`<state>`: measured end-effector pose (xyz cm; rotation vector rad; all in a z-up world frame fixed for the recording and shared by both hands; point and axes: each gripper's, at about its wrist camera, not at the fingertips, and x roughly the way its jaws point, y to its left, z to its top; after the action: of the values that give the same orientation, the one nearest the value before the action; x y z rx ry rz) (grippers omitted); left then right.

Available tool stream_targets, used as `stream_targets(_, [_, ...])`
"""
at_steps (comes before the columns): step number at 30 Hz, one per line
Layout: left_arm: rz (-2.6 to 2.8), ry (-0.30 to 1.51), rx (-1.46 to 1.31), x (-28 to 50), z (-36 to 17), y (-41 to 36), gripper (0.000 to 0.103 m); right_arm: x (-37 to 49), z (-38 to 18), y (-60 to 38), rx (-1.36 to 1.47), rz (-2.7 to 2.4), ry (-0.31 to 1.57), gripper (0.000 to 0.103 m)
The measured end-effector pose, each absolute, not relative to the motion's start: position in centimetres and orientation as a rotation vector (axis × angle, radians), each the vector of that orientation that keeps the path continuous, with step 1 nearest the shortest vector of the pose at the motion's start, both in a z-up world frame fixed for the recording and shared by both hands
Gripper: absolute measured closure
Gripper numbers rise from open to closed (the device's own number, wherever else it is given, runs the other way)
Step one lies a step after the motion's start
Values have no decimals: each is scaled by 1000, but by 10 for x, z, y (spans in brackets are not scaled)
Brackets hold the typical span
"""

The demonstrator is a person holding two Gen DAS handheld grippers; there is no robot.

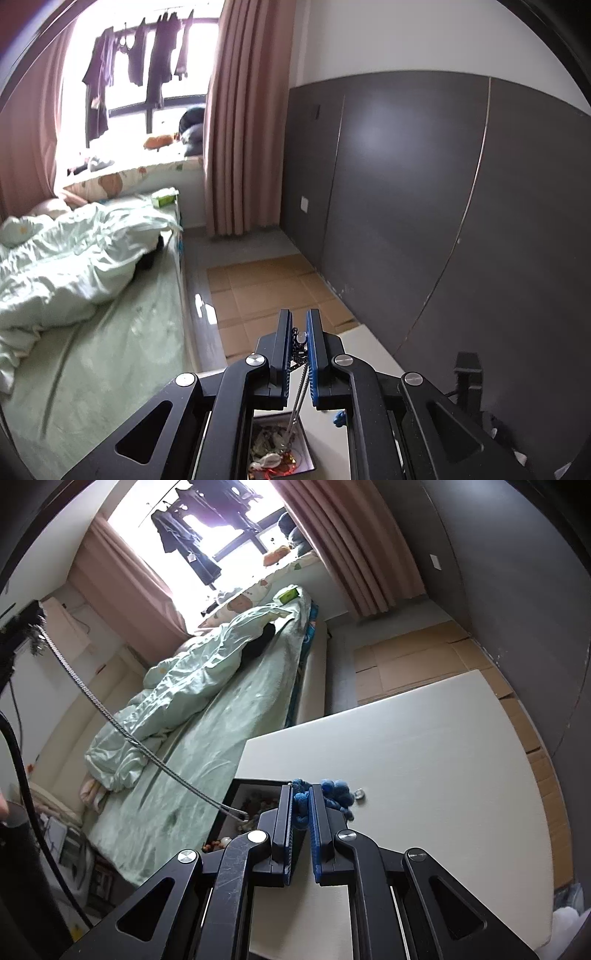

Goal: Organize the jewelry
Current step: 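Carry the ball chain and blue bracelet over the black box with both grippers, then open both grippers to drop the chain and bracelet into the box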

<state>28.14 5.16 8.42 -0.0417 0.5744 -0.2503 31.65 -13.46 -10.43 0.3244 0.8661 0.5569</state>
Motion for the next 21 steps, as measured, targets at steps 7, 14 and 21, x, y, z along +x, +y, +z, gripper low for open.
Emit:
stream_targets(7, [-269, 636, -76, 294, 49, 55, 95, 319, -105, -136, 317, 546, 864, 94])
stream_targets(14, [-271, 713, -118, 302, 0, 56, 95, 319, -107, -136, 316, 544, 863, 94])
stream_targets(21, [-289, 849, -175, 314, -65, 57, 95, 317, -104, -140, 342, 548, 849, 94])
